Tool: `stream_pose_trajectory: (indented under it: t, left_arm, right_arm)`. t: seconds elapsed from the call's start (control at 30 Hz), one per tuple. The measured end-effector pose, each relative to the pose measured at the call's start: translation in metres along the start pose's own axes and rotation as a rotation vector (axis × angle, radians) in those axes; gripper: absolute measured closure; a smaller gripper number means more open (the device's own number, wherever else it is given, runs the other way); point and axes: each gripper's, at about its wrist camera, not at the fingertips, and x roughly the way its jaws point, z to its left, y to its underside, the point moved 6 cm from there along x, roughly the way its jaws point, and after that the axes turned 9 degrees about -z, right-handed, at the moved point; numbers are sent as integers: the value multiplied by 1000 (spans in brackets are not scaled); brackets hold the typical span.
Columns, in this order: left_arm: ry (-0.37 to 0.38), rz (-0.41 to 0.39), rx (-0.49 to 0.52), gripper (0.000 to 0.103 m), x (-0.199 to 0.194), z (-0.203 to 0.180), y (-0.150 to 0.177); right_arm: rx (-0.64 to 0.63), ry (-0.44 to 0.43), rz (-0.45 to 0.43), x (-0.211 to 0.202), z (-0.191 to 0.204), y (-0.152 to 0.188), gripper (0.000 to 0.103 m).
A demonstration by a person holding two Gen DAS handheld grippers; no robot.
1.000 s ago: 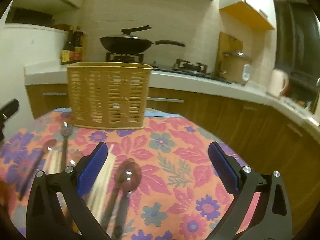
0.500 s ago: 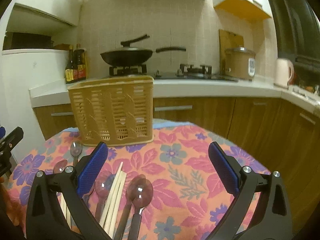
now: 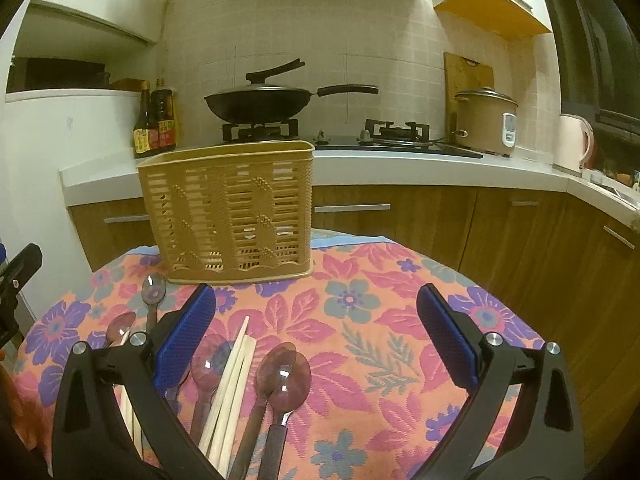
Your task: Organize utensils
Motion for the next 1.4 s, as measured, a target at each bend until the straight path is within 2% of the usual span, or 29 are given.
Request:
stream_pose_trajectory:
  t: [0.67,1.4]
  left_arm:
    - [1,25,-33,7,3,9,0]
    - [5,35,-40,7,8,8,3]
  right_arm:
    - [-11,8,2,3,-1,2,8]
    - [-3,31,57,10,-5,7,8]
